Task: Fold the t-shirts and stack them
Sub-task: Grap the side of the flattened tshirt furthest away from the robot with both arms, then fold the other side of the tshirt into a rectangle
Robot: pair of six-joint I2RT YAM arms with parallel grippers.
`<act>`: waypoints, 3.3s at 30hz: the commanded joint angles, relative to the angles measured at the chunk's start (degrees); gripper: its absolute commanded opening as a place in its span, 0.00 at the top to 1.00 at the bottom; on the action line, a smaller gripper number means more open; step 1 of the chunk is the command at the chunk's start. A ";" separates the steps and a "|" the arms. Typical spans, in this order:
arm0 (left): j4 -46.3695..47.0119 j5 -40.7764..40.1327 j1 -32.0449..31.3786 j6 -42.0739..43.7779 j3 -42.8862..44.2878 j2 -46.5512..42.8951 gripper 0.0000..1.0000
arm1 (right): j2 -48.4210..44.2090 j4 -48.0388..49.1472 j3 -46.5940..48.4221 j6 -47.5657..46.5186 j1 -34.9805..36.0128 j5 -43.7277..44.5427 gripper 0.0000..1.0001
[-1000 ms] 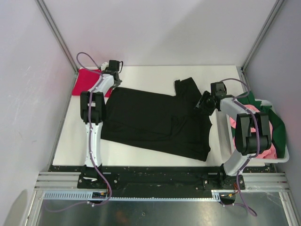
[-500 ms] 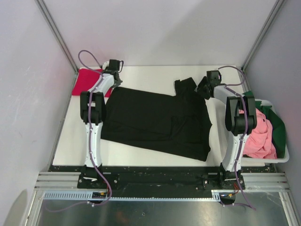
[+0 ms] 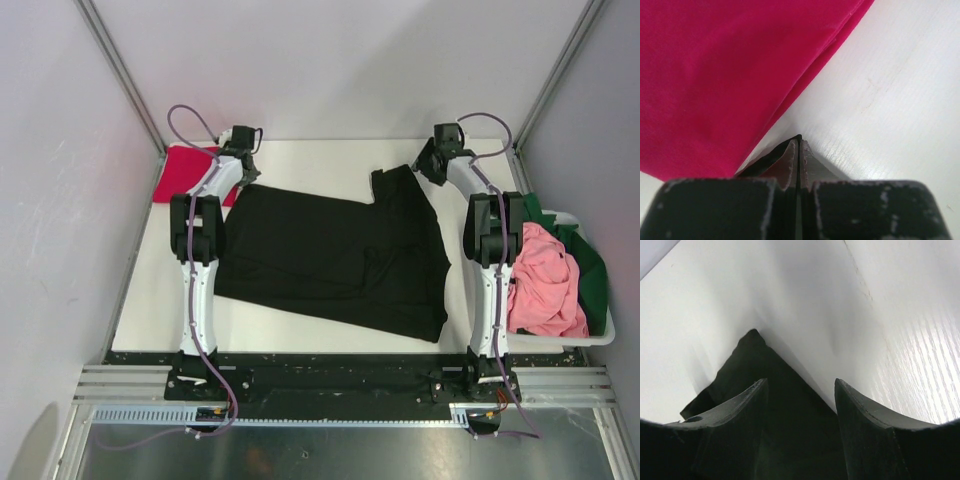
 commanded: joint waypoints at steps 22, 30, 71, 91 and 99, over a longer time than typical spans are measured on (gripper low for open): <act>0.44 0.46 -0.10 3.15 3.42 -3.65 1.00 | 6.93 -12.11 13.06 -4.56 2.24 4.36 0.93; 0.76 -1.02 0.07 4.52 3.94 -5.72 1.00 | 1.02 -11.38 12.78 -5.67 1.50 5.19 1.00; 15.32 0.38 2.61 5.95 -45.99 -36.37 1.00 | -65.09 -8.32 -59.88 4.40 16.08 2.31 1.00; 15.49 0.54 5.88 4.36 -49.07 -40.73 1.00 | -72.40 -14.82 -60.40 5.80 17.62 4.39 1.00; 16.22 1.23 6.16 2.74 -53.04 -41.37 1.00 | -72.14 -14.80 -63.87 6.85 18.68 3.49 1.00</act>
